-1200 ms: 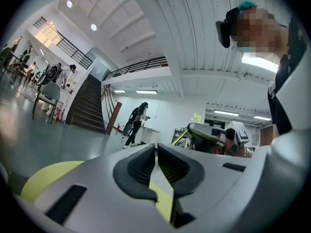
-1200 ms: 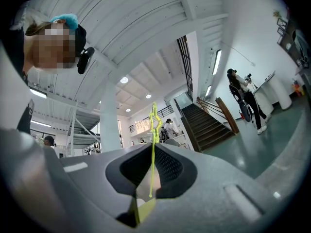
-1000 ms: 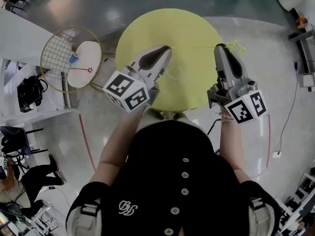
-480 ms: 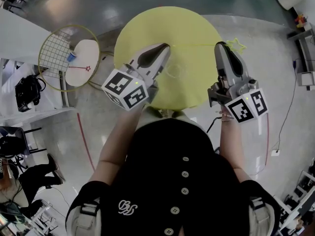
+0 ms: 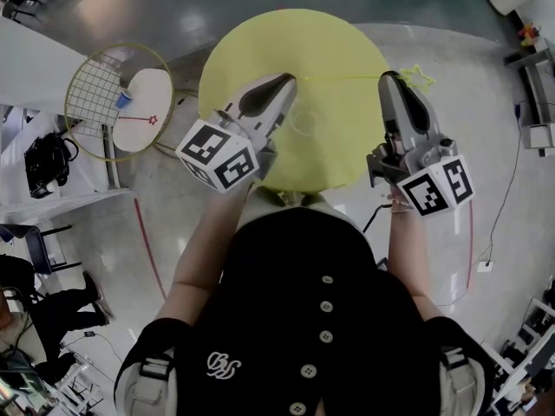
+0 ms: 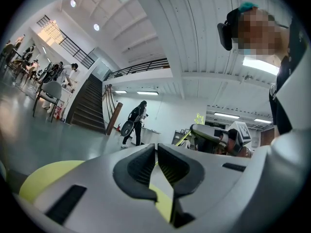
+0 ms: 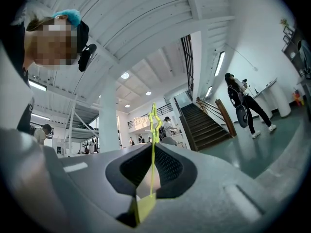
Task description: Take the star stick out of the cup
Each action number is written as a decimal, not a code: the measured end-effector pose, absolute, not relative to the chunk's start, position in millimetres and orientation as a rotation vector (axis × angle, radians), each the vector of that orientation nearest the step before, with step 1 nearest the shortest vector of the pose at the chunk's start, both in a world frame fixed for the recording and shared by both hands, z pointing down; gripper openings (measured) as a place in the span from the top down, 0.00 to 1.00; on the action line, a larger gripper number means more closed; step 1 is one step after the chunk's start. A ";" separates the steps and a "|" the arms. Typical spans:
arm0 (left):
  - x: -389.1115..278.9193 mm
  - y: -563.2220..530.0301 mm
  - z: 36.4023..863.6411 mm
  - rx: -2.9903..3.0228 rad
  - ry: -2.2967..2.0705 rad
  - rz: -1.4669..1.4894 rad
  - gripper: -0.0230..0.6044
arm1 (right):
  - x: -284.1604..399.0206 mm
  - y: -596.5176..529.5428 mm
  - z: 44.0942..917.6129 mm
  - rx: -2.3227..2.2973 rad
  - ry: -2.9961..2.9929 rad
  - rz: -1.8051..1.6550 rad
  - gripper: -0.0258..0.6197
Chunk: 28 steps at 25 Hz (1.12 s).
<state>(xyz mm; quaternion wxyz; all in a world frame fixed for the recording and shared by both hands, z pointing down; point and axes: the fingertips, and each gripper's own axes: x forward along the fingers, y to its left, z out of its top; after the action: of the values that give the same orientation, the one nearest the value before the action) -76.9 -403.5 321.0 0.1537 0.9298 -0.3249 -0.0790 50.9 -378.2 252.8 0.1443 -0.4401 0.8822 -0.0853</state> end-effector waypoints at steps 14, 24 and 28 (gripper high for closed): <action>-71.3 -401.7 323.6 2.658 -0.909 -0.218 0.92 | 48.5 -376.9 254.0 -1.272 2.587 -0.233 0.93; -71.5 -402.0 327.5 2.648 -0.910 -0.211 0.92 | 49.2 -377.5 255.5 -1.273 2.595 -0.241 0.93; -71.1 -403.4 329.5 2.645 -0.910 -0.207 0.92 | 50.8 -378.5 256.9 -1.275 2.593 -0.246 0.93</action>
<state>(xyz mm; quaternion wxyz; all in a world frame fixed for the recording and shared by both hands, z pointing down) -71.1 -403.4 329.5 0.1678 0.9297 -0.3198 -0.0728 50.8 -378.5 256.9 0.1204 -0.4365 0.8876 -0.0841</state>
